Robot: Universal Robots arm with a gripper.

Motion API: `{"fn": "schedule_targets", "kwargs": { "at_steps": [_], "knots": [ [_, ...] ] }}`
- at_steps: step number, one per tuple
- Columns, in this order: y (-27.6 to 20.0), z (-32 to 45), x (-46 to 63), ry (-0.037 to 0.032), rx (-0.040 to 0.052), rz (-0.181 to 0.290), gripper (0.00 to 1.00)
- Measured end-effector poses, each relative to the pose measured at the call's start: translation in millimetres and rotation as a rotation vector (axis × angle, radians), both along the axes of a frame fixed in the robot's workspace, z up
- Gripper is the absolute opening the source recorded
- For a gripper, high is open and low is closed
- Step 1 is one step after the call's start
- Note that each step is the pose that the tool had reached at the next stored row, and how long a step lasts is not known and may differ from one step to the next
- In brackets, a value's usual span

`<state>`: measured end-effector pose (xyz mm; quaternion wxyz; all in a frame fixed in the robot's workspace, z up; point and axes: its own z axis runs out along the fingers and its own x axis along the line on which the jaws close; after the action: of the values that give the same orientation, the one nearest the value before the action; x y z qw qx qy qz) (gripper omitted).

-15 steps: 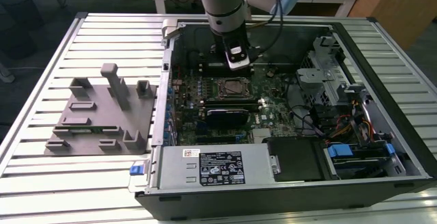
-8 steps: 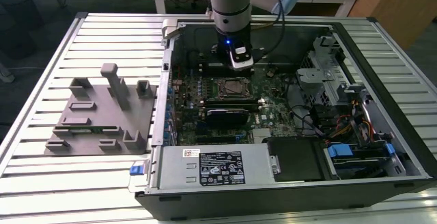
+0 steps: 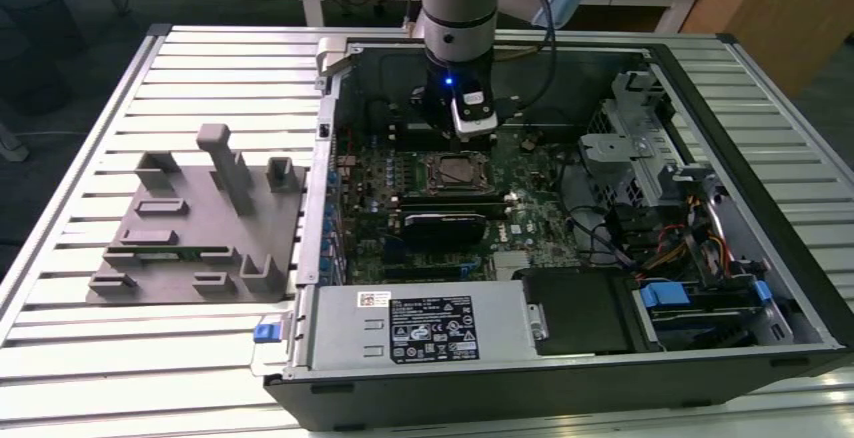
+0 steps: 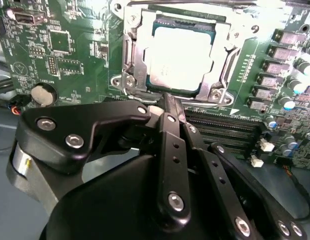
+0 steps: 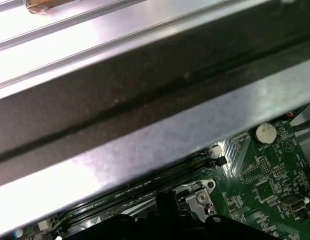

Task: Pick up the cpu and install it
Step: 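Install the first cpu locking lever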

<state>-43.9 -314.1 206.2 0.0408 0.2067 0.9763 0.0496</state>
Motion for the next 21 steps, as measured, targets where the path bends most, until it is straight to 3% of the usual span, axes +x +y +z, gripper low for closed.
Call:
{"fn": "schedule_targets", "kwargs": {
  "at_steps": [8,15,21],
  "knots": [
    [-1.5,0.4,0.0,0.0032,-0.0078,0.0,0.11],
    [-14.5,0.3,0.0,0.0047,-0.0086,0.0,0.11],
    [-24.6,0.4,0.0,0.0047,-0.0202,0.001,0.11]
  ]
}}
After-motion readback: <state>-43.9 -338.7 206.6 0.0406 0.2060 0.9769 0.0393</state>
